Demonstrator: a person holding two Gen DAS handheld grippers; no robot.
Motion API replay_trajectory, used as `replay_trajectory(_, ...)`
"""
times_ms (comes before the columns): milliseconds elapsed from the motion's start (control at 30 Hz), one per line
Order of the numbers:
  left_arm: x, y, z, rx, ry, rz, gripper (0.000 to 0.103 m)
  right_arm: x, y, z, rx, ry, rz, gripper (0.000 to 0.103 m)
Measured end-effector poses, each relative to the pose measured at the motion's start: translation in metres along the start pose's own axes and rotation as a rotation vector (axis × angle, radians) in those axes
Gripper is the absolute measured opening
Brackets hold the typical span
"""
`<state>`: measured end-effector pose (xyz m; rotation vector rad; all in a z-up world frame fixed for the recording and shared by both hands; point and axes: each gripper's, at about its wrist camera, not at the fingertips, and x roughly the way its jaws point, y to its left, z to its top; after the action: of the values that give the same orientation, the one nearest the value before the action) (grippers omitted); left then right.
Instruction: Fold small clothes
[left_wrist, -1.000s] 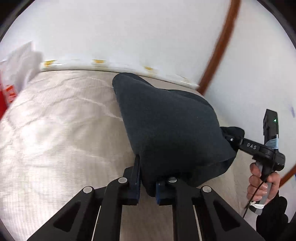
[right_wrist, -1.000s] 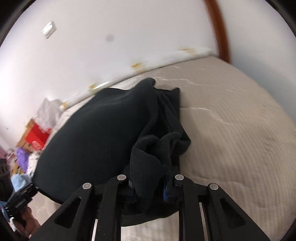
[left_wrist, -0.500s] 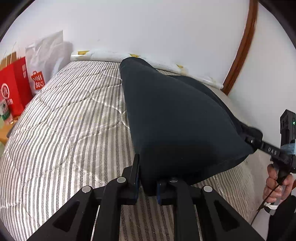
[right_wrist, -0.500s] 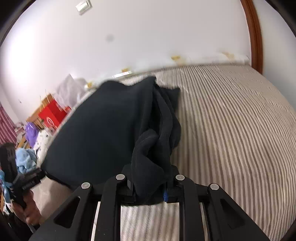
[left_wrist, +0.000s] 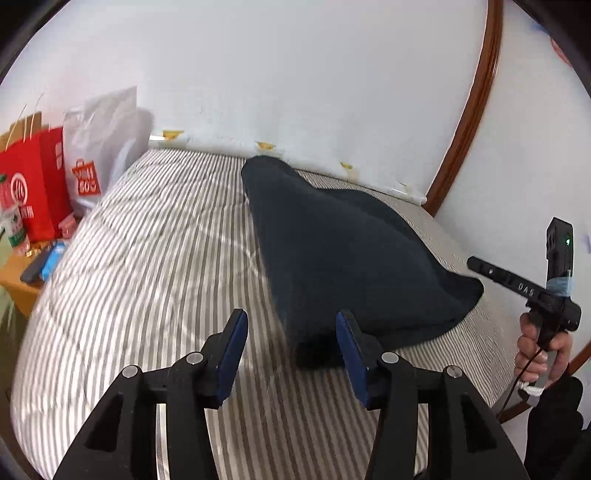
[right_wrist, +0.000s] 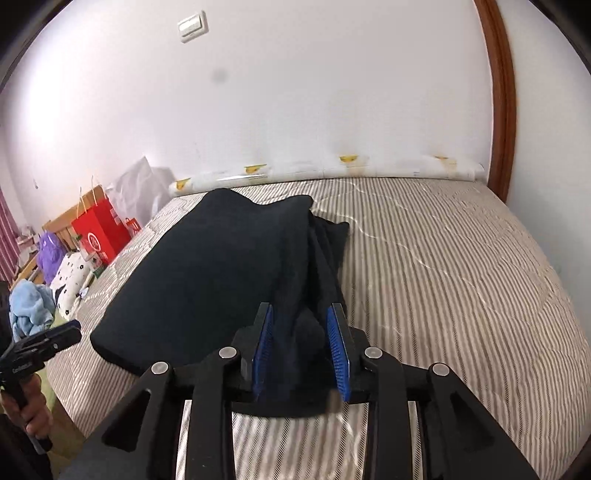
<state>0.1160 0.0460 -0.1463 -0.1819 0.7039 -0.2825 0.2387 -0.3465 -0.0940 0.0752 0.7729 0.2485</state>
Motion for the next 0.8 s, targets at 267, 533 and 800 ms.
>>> replay_trajectory(267, 0.058, -0.014, 0.012, 0.028, 0.094, 0.024, 0.051, 0.042, -0.006, -0.039, -0.052, 0.121, -0.103, 0.027)
replay_trajectory(533, 0.067, -0.003, 0.008, 0.027, 0.111, -0.030, 0.056, 0.023, -0.020, -0.002, -0.053, 0.105, -0.044, 0.029)
replay_trajectory(800, 0.061, 0.000, 0.053, 0.081, 0.012, -0.058, 0.058, 0.078, -0.018, 0.077, -0.057, 0.135, 0.008, 0.037)
